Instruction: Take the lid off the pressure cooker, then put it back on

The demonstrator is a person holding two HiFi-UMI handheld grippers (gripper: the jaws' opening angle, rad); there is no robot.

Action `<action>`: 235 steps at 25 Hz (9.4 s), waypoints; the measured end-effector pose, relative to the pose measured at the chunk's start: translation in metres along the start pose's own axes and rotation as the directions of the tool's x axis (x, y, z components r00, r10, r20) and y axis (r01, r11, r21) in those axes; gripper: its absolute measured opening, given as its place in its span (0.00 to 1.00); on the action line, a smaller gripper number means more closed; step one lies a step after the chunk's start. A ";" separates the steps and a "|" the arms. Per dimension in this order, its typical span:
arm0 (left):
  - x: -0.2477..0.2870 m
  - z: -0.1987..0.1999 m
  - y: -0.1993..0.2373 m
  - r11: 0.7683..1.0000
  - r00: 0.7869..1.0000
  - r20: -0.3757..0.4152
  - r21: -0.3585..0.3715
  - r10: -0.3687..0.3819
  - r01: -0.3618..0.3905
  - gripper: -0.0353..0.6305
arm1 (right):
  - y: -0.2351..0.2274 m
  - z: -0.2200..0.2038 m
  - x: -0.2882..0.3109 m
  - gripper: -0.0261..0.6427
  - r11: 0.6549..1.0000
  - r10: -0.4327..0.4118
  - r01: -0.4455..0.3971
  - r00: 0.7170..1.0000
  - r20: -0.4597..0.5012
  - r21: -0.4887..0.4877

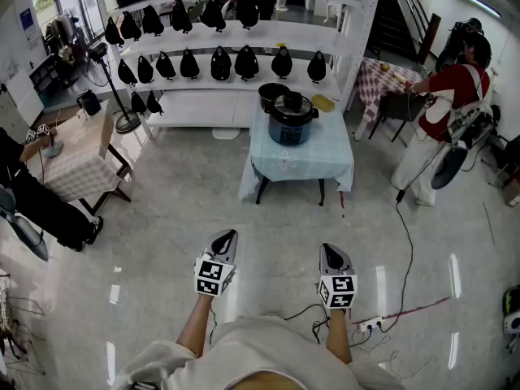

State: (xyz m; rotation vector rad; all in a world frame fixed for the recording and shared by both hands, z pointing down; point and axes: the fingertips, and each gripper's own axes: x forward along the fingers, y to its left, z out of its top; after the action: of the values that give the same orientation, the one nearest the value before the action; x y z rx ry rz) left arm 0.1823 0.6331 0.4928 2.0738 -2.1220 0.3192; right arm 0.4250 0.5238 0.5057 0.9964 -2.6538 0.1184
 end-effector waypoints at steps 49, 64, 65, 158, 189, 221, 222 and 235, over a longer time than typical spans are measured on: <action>0.083 -0.017 -0.060 0.991 0.993 -0.030 -0.076 -0.115 0.112 0.54 | -0.046 -0.009 0.045 0.52 0.991 0.131 -0.132 0.991 0.038 0.037; 0.246 0.015 0.049 0.980 0.982 -0.006 -0.070 -0.187 0.186 0.54 | -0.084 0.046 0.222 0.52 0.996 0.086 -0.087 0.995 0.042 0.021; 0.258 0.021 0.060 0.979 0.982 -0.001 -0.069 -0.190 0.190 0.54 | -0.087 0.054 0.236 0.52 0.996 0.082 -0.083 0.996 0.046 0.020; 0.781 0.132 0.380 0.931 0.937 -0.043 -0.137 -0.348 0.339 0.54 | -0.220 0.188 0.798 0.52 0.916 0.264 -0.342 0.907 -0.329 -0.210; 0.761 0.129 0.400 0.935 0.954 -0.011 -0.203 -0.299 0.291 0.54 | -0.202 0.136 0.816 0.51 0.350 0.248 -0.894 0.378 -0.892 -0.281; 0.764 0.132 0.408 0.938 0.958 -0.009 -0.208 -0.285 0.277 0.53 | -0.196 0.132 0.819 0.44 0.380 0.212 -0.906 0.283 -0.935 -0.188; 0.764 0.131 0.408 0.938 0.959 -0.010 -0.208 -0.285 0.276 0.53 | -0.196 0.132 0.820 0.44 0.387 0.211 -0.903 0.283 -0.936 -0.186; 0.765 0.131 0.407 0.939 0.958 -0.015 -0.202 -0.287 0.278 0.53 | -0.206 0.131 0.826 0.44 0.629 0.194 -0.768 0.302 -0.933 -0.118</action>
State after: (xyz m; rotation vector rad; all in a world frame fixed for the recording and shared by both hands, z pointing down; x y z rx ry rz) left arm -0.2412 -0.1319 0.5476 2.1893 -1.7181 0.1093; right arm -0.0624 -0.1757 0.6305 -0.2219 -1.6829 -0.0346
